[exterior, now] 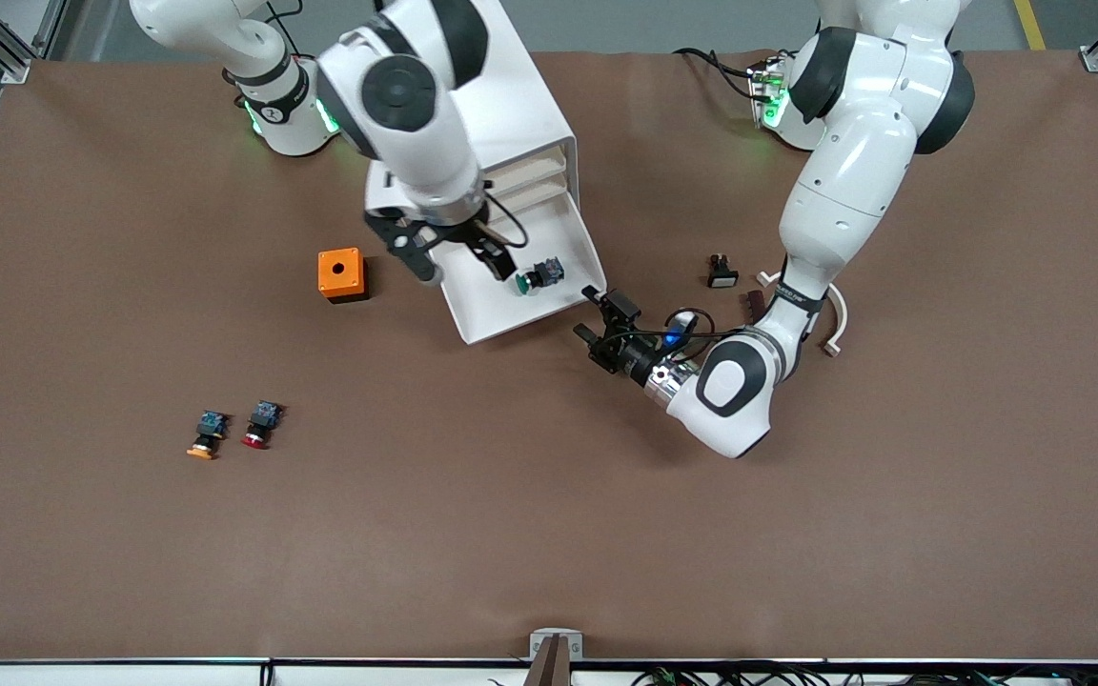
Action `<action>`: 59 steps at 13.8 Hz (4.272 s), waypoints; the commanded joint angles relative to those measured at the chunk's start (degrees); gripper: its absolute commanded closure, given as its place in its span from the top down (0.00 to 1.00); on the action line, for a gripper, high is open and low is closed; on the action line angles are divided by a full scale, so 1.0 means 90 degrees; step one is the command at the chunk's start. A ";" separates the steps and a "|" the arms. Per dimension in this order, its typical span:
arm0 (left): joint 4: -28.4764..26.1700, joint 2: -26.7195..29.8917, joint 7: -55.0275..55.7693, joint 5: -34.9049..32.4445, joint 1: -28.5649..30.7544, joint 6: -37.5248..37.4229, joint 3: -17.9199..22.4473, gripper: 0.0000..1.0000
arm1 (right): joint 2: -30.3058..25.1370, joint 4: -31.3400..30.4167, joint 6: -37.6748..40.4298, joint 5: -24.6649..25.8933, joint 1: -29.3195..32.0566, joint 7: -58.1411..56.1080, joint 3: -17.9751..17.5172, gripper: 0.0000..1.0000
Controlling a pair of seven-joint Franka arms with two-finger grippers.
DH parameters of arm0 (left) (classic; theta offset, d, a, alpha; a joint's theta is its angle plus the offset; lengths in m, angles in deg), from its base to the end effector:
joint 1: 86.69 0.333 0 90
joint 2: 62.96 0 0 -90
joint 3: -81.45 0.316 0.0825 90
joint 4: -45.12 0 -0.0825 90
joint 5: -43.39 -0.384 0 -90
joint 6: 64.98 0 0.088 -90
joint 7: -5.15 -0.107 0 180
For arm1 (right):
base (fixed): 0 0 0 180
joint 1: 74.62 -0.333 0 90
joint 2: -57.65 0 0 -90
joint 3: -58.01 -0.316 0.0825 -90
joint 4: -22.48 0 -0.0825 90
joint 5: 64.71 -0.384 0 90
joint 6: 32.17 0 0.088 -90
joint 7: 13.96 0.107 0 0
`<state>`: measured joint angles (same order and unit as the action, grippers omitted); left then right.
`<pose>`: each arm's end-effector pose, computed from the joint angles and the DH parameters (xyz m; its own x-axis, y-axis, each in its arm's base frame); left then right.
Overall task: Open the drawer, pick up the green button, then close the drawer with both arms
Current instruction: 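Lower the right gripper into the drawer and grasp the green button, then lift the green button out while the left gripper moves to the drawer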
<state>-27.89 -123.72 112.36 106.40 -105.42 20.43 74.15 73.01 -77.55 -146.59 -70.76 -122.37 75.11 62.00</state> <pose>0.5751 -0.3704 0.1322 -0.5791 0.6774 -0.4535 0.4362 -0.2125 -0.8744 0.4497 0.4439 0.4178 0.6702 -0.7381 -0.0772 -0.7394 -0.6731 0.0163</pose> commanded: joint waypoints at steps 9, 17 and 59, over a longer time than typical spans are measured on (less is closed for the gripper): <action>0.0710 0.0491 -0.4068 -0.1325 -0.0214 0.0616 0.0332 0.99 | 0.1311 0.0060 -0.1143 0.0663 -0.0808 0.2026 0.0103 1.00; 0.0710 0.1437 -0.5495 -0.3599 -0.0410 0.1984 0.0312 0.99 | 0.1595 0.0060 -0.1388 0.0595 -0.0935 0.2280 0.0094 0.99; 0.0446 0.1195 -0.4392 -0.6699 -0.2528 0.3187 0.0215 0.99 | 0.1662 -0.0731 -0.2403 0.0429 0.3733 -0.8101 0.0133 0.00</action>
<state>-23.63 -113.17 72.20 45.15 -127.12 48.65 75.84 86.89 -84.03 -167.18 -66.63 -89.13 1.63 64.24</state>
